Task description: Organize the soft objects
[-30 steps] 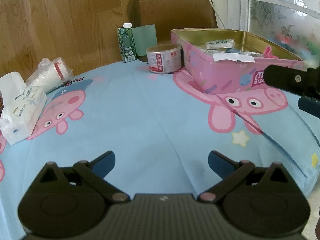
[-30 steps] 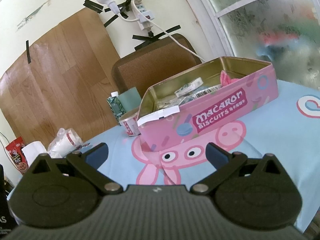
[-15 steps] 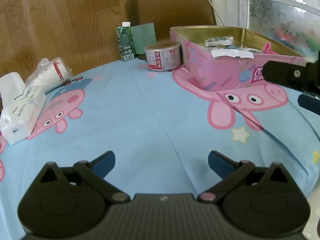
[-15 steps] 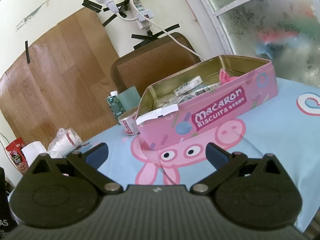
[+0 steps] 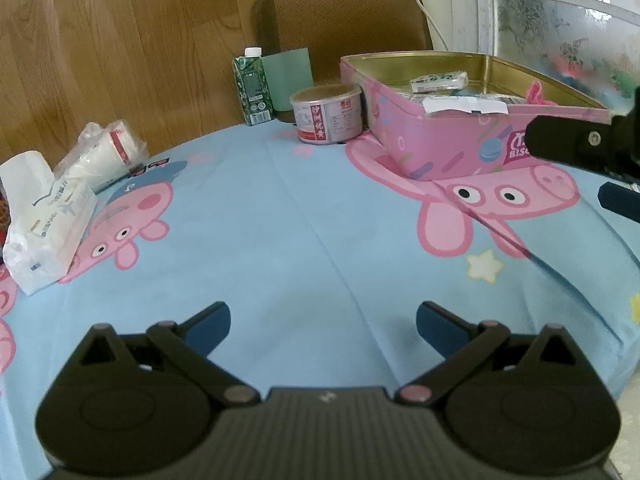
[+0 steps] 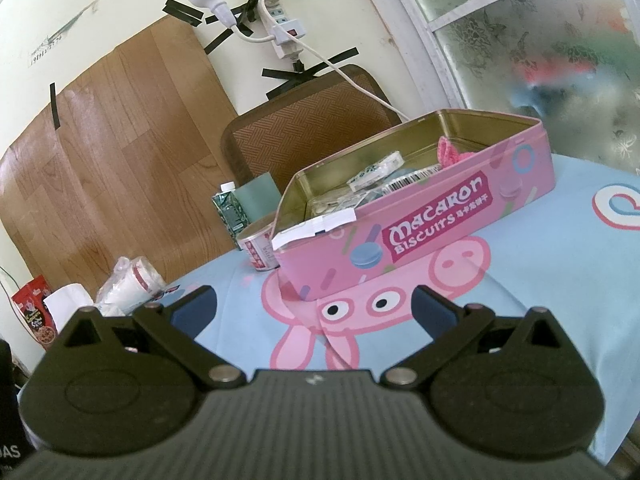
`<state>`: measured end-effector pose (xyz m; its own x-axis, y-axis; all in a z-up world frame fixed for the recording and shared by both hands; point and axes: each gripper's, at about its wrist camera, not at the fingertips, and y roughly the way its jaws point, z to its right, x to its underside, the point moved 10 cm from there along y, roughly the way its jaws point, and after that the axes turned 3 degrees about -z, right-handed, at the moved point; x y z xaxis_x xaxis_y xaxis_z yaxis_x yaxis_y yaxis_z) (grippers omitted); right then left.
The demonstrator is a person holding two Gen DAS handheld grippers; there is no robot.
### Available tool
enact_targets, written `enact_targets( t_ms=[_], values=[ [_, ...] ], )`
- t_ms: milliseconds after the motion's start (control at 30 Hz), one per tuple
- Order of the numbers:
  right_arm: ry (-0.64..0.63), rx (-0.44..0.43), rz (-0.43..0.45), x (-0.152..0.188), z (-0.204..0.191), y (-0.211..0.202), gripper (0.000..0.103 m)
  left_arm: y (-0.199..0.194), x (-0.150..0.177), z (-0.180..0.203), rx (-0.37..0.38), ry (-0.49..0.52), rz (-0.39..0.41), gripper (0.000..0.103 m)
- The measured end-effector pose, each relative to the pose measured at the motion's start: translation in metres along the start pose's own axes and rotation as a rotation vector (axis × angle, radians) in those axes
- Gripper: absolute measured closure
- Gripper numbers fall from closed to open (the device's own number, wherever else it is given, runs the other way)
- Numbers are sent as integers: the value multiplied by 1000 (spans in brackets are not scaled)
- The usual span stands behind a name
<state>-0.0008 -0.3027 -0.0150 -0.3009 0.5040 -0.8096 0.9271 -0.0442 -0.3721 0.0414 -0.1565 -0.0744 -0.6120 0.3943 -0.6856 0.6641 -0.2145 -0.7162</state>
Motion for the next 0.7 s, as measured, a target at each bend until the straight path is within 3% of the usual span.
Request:
enact_targets(
  t_ms=[500,700],
  values=[
    [0,1,1,0,0,0,0,-5,-4,-5,-27,7,25,0],
    [1,1,3,0,-1,-1,0,-10,-10,-12,-95,15,51,0]
  ],
)
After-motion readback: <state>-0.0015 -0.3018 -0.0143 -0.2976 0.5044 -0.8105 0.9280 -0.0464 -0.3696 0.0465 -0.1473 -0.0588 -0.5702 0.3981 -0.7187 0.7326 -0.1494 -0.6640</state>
